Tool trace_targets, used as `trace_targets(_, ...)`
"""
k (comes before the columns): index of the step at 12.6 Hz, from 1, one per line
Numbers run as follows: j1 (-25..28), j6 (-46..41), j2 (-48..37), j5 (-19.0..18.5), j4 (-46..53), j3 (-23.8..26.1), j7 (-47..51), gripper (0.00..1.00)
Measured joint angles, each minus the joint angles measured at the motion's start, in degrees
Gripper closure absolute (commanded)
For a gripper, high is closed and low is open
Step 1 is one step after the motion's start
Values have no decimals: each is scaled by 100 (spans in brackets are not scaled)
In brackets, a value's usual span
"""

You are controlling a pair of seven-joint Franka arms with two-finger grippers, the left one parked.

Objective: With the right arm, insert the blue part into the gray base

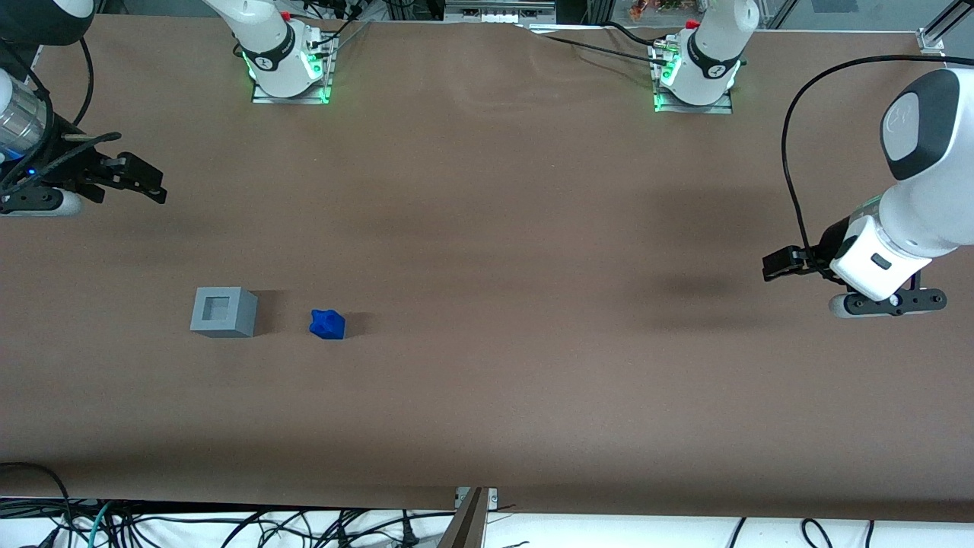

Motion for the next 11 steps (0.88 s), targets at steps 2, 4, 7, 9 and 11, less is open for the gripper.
trace_targets(2, 0, -7, 4, -2, 0, 5, 0, 1)
trace_targets(4, 1, -46, 23, -5, 1, 5, -1, 1)
trace_targets(7, 46, -184, 124, -4, 2, 10, -6, 1)
trace_targets(9, 121, -181, 215, -4, 11, 13, -6, 1)
trace_targets(11, 182, -160, 298, -4, 49, 13, -5, 1)
